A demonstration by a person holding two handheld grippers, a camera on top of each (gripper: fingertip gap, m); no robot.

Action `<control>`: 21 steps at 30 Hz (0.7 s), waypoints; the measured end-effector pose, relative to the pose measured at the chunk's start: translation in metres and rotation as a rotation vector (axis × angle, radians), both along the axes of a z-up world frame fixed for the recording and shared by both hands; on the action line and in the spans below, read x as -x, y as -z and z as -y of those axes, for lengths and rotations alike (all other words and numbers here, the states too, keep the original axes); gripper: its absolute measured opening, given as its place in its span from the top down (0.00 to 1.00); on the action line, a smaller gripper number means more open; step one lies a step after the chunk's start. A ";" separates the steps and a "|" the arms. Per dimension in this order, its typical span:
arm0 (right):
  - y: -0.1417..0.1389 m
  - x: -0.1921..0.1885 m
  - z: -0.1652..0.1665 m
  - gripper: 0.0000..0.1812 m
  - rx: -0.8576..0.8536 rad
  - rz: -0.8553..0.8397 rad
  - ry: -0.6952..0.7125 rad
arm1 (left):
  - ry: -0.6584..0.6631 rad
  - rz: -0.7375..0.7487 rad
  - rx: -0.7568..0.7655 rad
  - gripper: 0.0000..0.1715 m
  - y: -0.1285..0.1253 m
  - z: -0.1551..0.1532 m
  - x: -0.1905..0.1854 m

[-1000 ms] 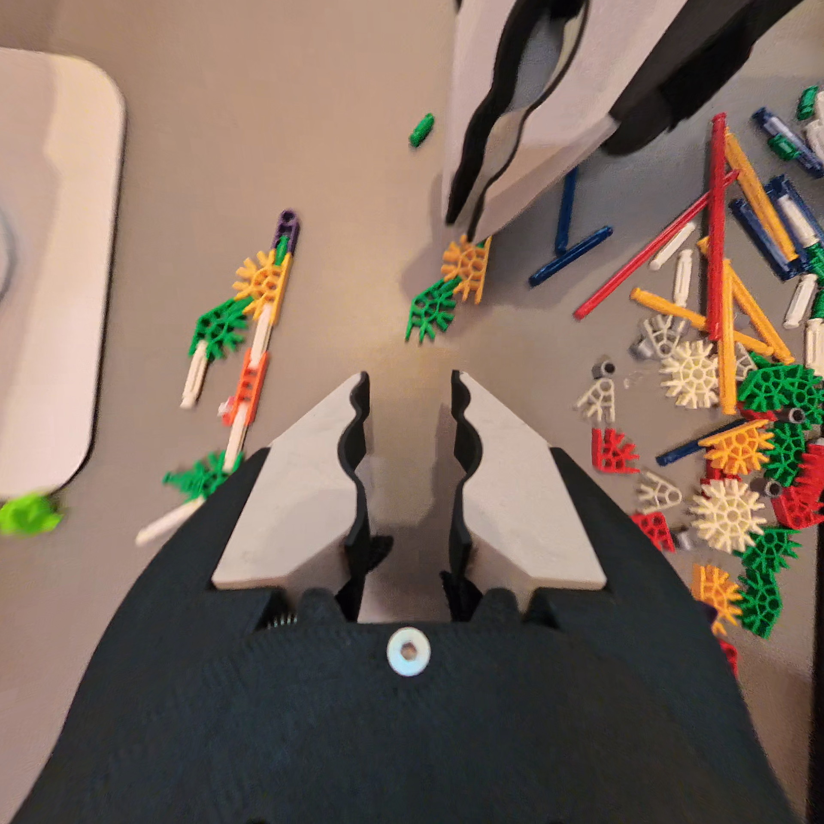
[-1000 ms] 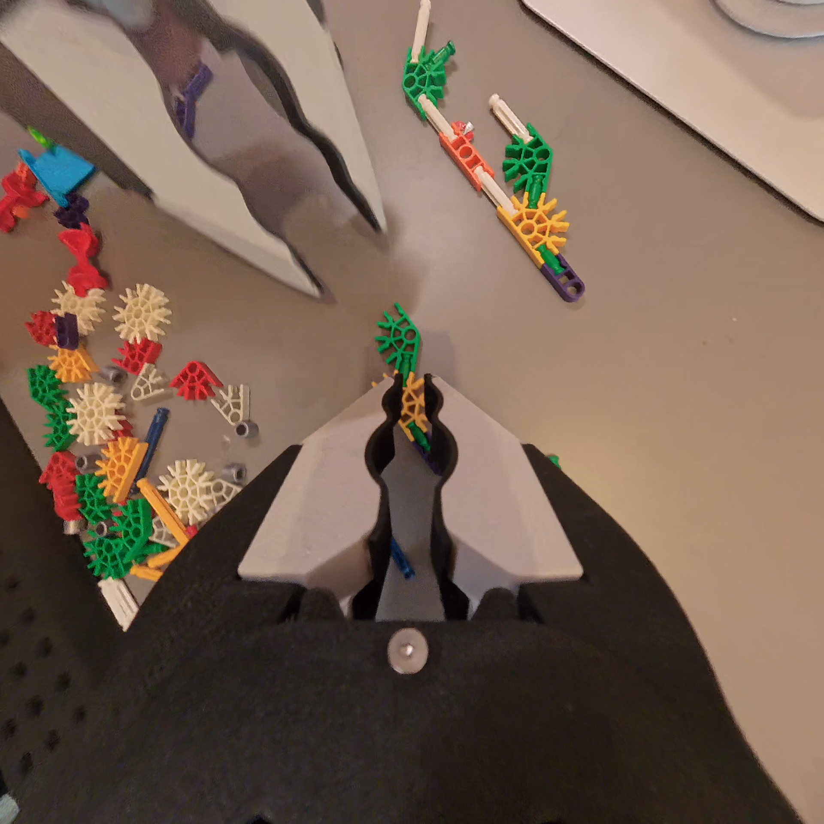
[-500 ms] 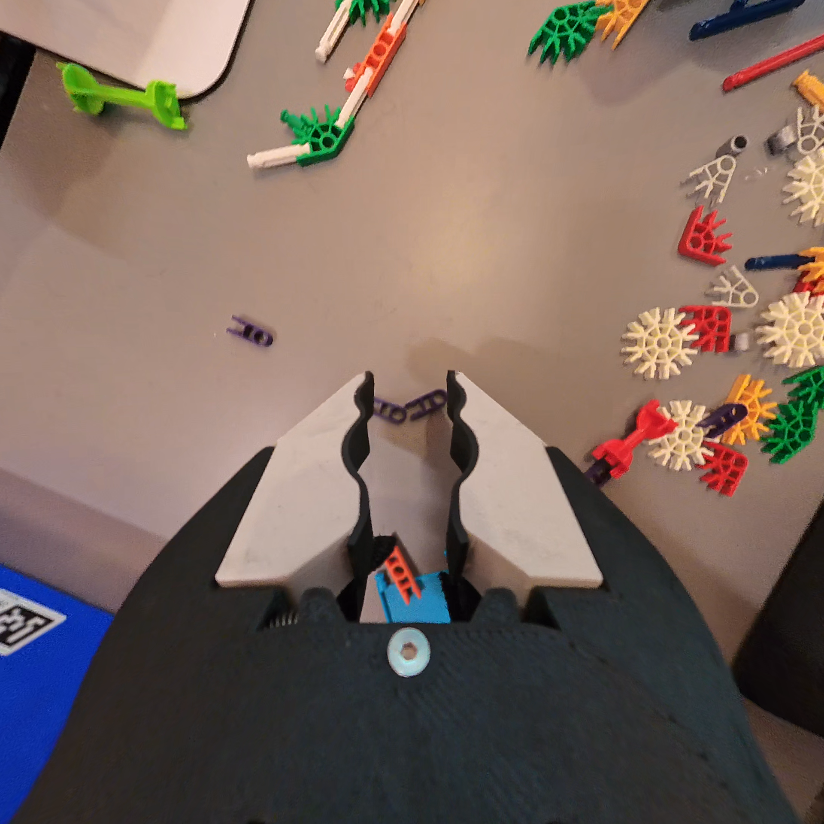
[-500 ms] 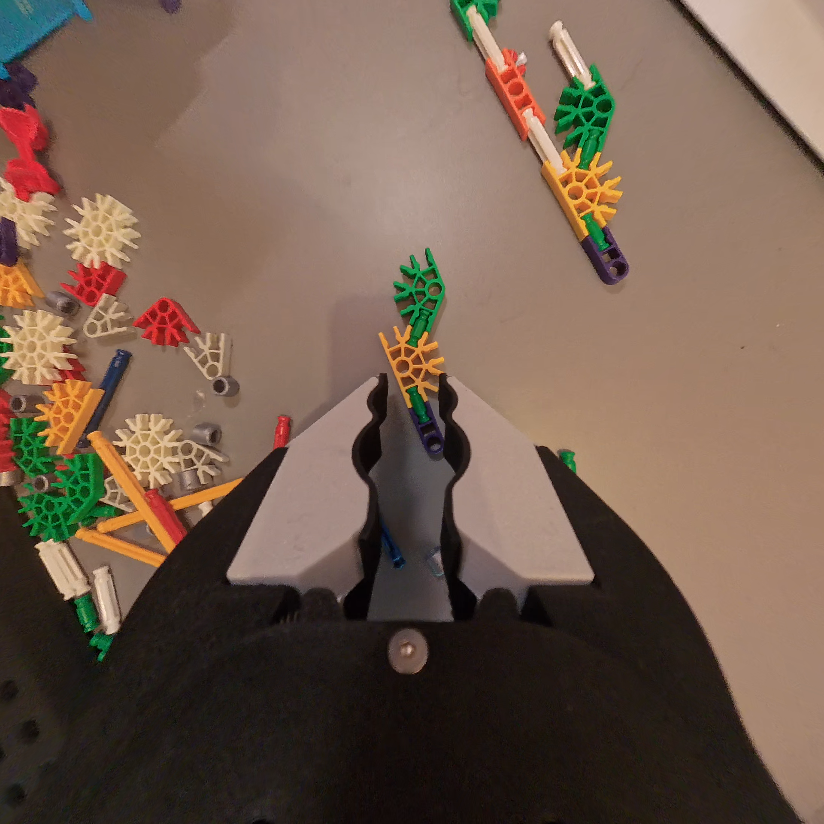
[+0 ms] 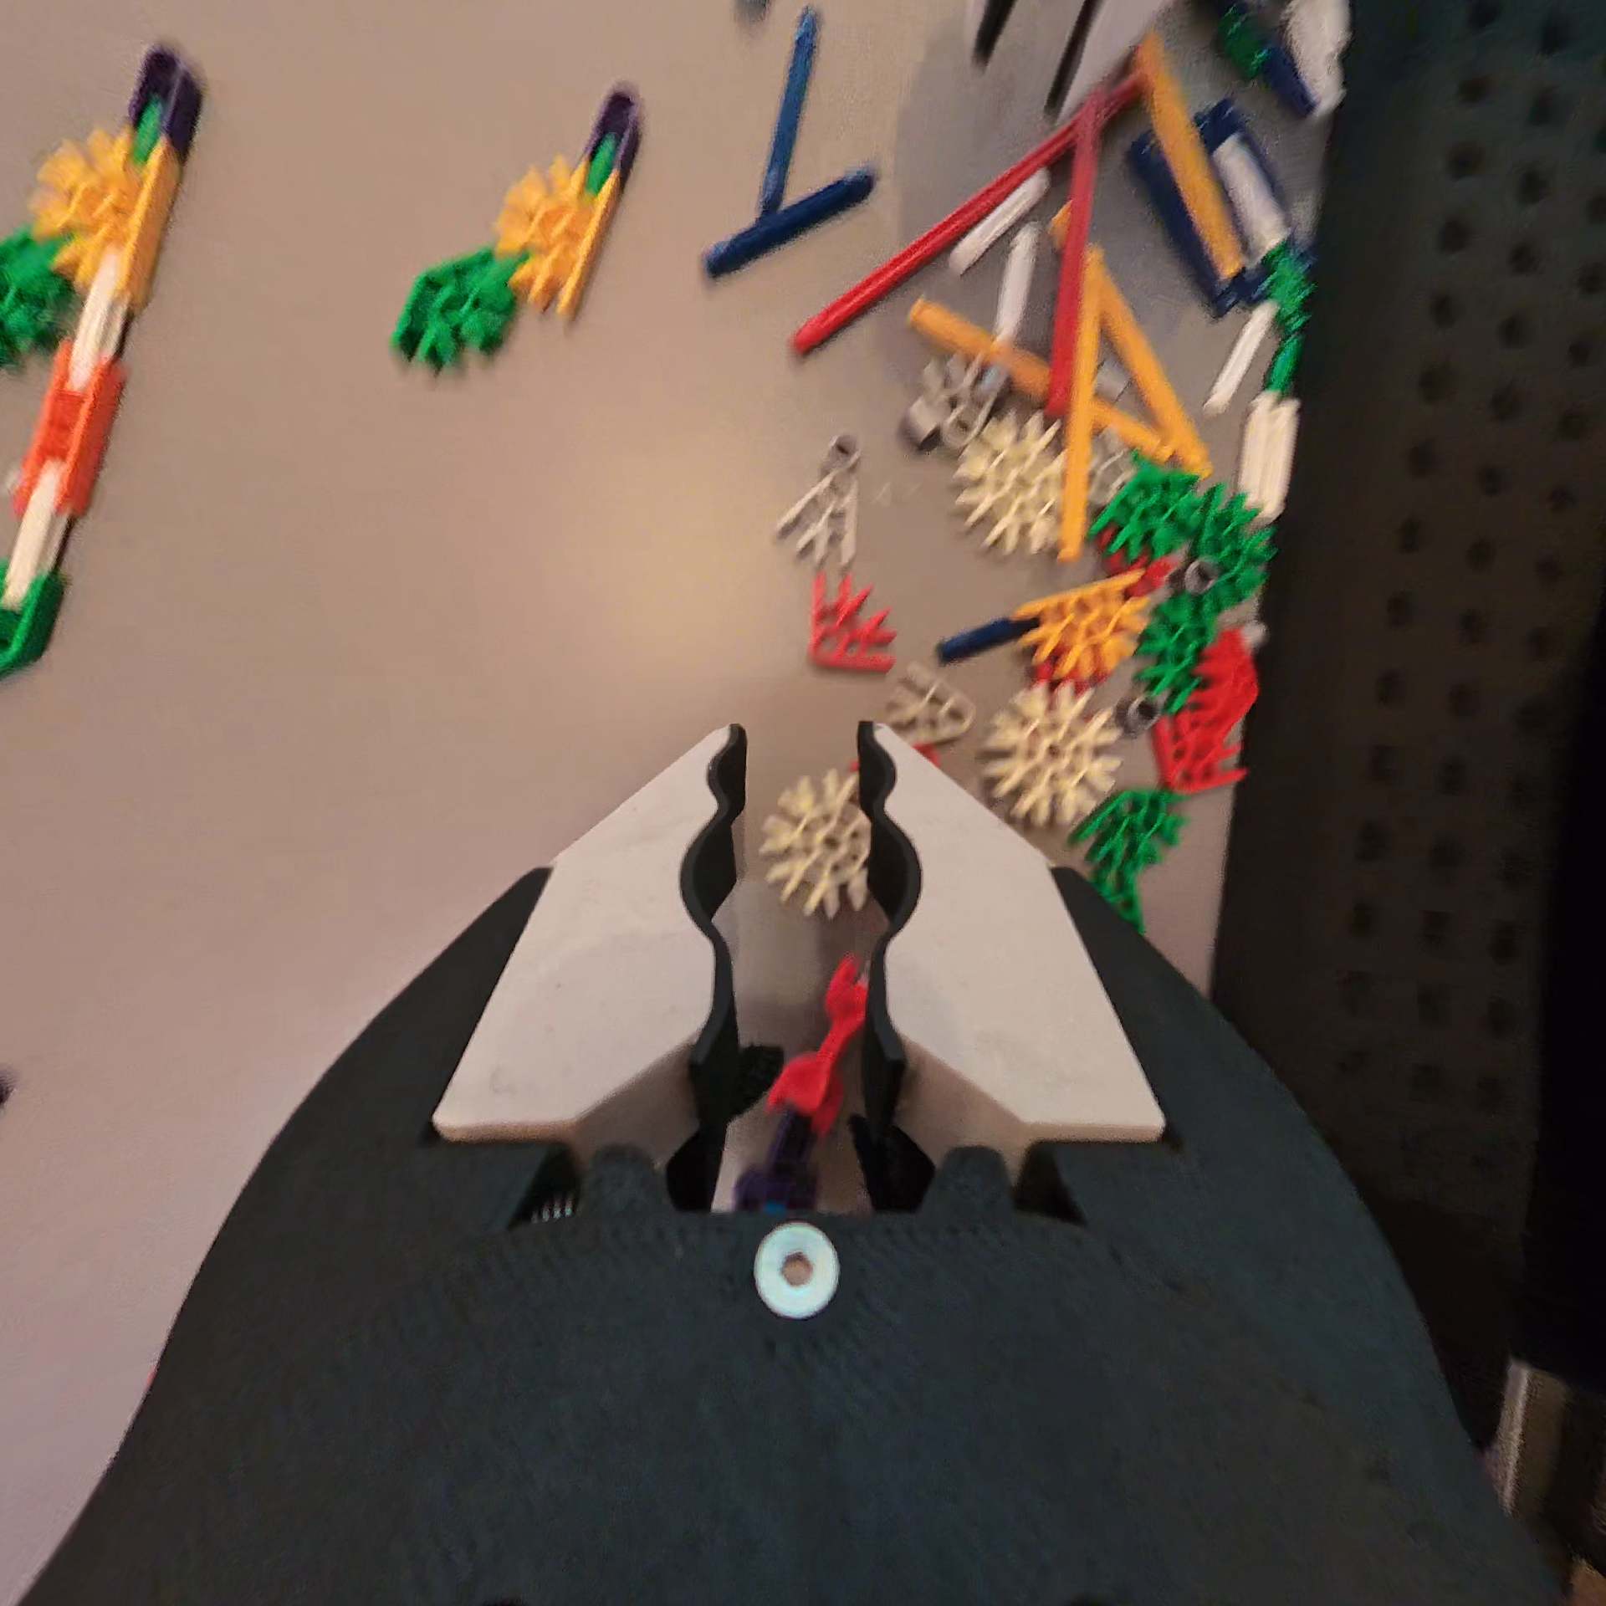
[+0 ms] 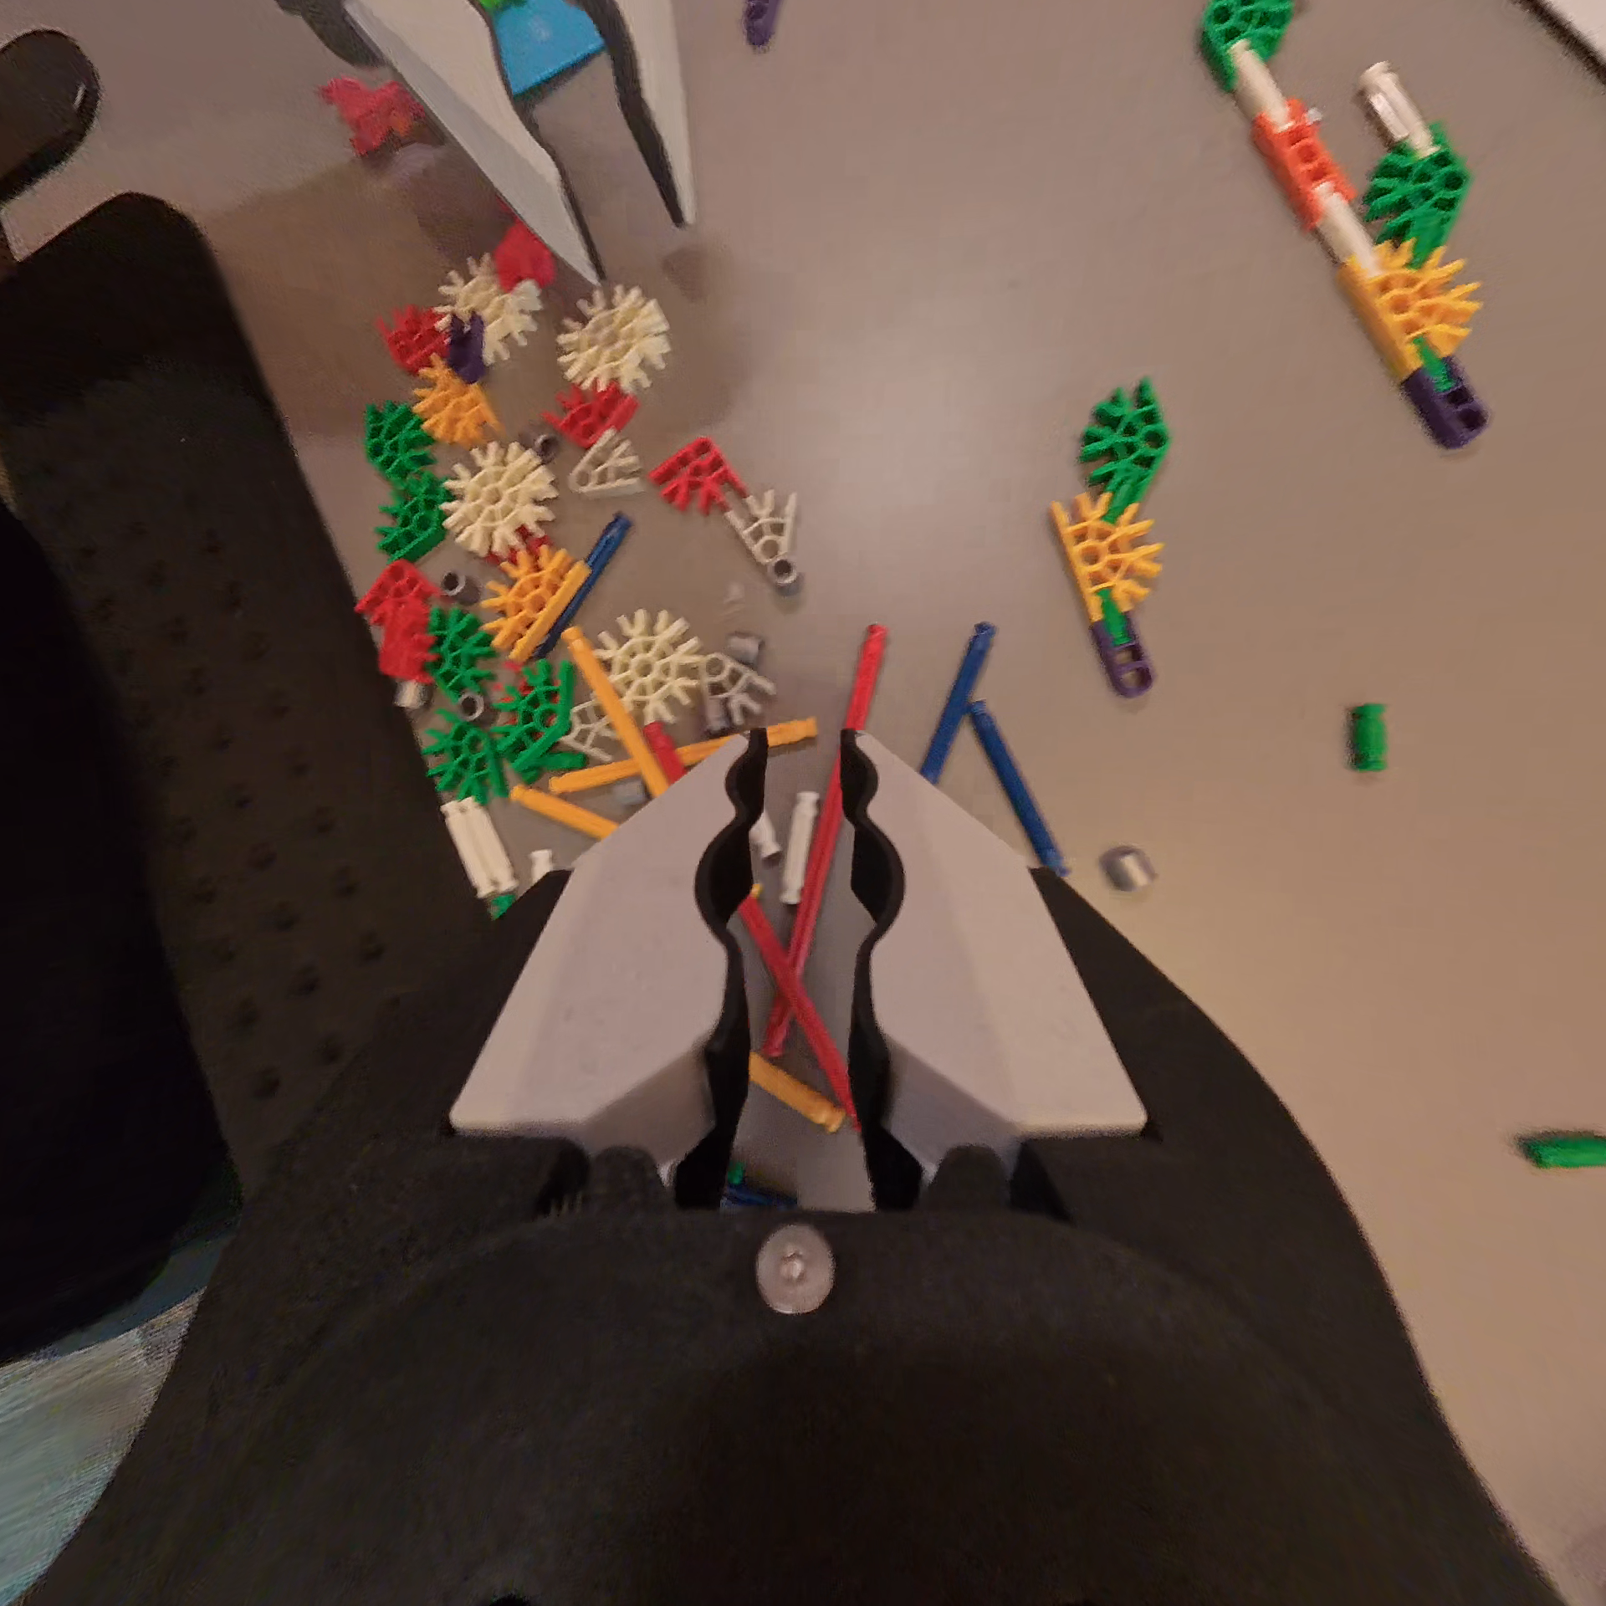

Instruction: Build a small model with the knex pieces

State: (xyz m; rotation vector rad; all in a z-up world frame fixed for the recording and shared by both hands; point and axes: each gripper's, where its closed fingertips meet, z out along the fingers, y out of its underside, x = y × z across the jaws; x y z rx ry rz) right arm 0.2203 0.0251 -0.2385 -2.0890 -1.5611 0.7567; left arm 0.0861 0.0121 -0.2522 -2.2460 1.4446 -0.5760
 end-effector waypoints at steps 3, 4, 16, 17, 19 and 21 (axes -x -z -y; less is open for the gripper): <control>0.012 -0.010 0.014 0.94 -0.005 0.032 0.010 | 0.044 0.024 -0.008 0.85 0.002 0.005 -0.028; 0.016 -0.012 0.017 0.96 0.004 0.032 0.013 | 0.043 0.027 -0.013 0.85 0.004 0.003 -0.032; 0.050 -0.001 0.023 0.98 -0.061 0.161 -0.140 | 0.047 0.081 -0.012 0.83 0.002 0.002 -0.056; 0.050 -0.001 0.023 0.98 -0.057 0.156 -0.146 | 0.045 0.089 -0.012 0.83 0.001 0.003 -0.057; 0.050 -0.001 0.023 0.98 -0.050 0.155 -0.157 | 0.031 0.104 -0.017 0.83 0.000 0.001 -0.058; 0.048 -0.001 0.020 0.98 -0.029 0.147 -0.144 | 0.017 0.116 -0.024 0.83 -0.001 -0.001 -0.058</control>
